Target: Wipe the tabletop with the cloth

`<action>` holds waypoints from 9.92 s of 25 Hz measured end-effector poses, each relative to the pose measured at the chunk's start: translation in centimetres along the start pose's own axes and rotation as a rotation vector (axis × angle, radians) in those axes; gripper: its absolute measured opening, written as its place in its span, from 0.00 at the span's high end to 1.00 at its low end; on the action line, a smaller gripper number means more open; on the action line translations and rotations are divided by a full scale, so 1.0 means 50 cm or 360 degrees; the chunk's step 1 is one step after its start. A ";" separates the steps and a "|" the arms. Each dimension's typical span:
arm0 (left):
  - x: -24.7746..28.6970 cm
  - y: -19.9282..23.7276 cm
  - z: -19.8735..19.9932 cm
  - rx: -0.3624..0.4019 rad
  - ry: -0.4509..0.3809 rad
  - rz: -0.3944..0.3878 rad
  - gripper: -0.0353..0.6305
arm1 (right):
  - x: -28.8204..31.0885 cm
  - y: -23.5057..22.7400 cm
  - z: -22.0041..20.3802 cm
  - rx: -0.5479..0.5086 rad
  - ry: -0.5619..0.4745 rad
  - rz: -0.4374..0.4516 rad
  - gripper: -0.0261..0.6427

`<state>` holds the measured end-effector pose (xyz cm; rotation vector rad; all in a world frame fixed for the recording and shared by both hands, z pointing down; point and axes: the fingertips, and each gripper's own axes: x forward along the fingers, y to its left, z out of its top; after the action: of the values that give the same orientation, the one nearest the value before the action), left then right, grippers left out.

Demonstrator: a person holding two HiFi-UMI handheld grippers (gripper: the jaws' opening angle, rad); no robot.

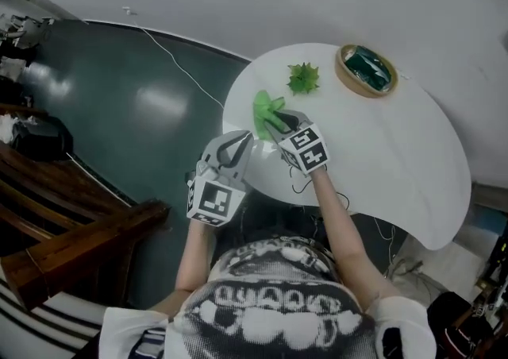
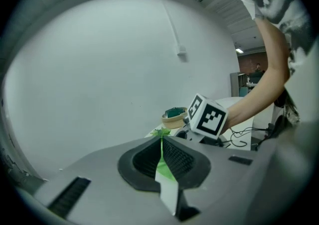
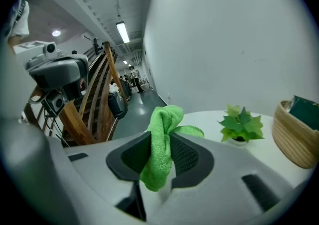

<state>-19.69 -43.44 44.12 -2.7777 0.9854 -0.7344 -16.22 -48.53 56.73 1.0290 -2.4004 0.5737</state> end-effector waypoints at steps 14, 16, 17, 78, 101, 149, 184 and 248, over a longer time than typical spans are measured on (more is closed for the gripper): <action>0.072 -0.009 -0.001 0.0065 -0.0072 -0.0341 0.93 | 0.010 -0.127 -0.145 0.0186 0.0296 -0.0244 0.79; 0.090 -0.031 0.013 0.0107 -0.0097 -0.0414 0.93 | -0.032 -0.162 -0.168 0.0220 0.0317 -0.0323 0.79; 0.097 -0.043 0.023 0.0126 -0.0110 -0.0449 0.93 | -0.055 -0.180 -0.180 0.0234 0.0326 -0.0361 0.79; 0.185 -0.433 0.211 0.0161 -0.0083 -0.0454 0.93 | -0.792 -0.531 -0.460 0.0395 0.0157 -0.0955 0.79; -0.142 -0.171 -0.057 -0.0007 0.0002 -0.0195 0.93 | -0.028 0.088 -0.205 0.0042 0.0216 -0.0061 0.79; 0.131 -0.852 0.279 0.0193 -0.0141 -0.0630 0.93 | -1.280 -0.455 -0.910 0.0783 0.0273 -0.1327 0.79; -0.254 -0.362 -0.110 -0.0059 0.0094 -0.0057 0.93 | -0.237 0.178 -0.421 0.0077 0.0292 -0.0090 0.79; -0.225 -1.006 0.142 0.0499 -0.0203 -0.0948 0.93 | -1.158 0.220 -0.912 0.1022 -0.0161 -0.1282 0.79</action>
<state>4.62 2.50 45.94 -2.7804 -0.0059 -0.6798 22.29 15.24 58.86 2.1647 -1.6375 0.9973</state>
